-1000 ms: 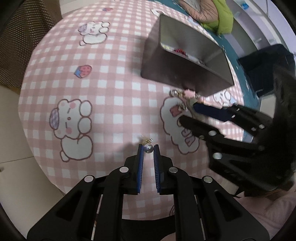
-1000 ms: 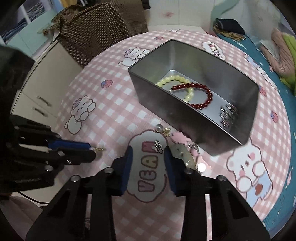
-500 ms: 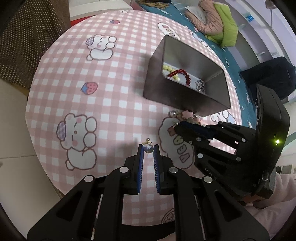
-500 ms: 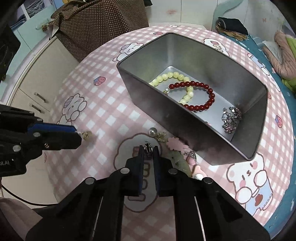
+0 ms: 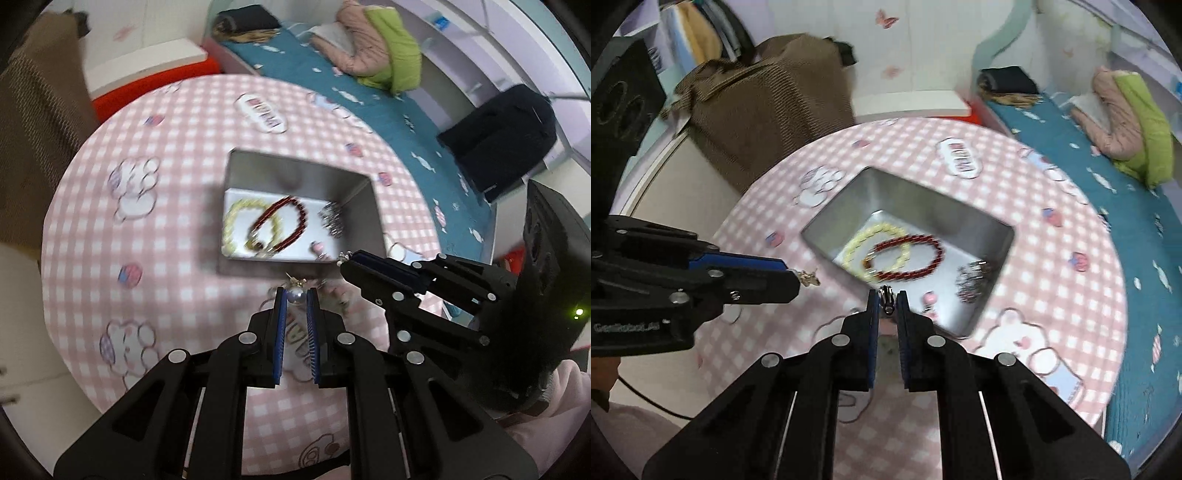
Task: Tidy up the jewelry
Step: 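Carry the pearl earring into the tray with the left tool while the right tool carries a silver earring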
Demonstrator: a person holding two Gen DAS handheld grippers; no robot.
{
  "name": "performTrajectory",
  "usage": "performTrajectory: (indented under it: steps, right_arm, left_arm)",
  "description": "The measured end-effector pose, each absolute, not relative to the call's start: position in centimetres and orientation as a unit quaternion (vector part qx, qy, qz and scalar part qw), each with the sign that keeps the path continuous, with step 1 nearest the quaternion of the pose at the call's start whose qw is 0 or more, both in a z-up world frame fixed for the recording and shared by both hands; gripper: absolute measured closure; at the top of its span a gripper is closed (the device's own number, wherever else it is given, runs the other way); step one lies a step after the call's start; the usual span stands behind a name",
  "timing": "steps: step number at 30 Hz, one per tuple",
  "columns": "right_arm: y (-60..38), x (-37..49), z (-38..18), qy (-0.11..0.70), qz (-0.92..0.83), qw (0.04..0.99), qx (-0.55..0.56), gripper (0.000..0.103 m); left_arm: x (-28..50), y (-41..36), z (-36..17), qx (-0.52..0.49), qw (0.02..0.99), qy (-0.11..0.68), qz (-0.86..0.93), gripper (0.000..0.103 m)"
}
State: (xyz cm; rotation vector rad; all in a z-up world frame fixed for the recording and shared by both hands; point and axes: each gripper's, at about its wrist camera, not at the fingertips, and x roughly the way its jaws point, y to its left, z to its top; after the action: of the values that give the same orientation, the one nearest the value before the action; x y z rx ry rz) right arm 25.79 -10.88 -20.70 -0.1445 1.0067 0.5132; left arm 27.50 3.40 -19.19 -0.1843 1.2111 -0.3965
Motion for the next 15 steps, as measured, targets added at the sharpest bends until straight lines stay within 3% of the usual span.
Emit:
performTrajectory:
  steps: [15]
  right_arm:
    - [-13.5, 26.6, -20.7, 0.488, 0.184, 0.851, -0.059, 0.091]
  left_arm:
    - [31.0, -0.6, -20.7, -0.065, 0.783, 0.573, -0.232, 0.092]
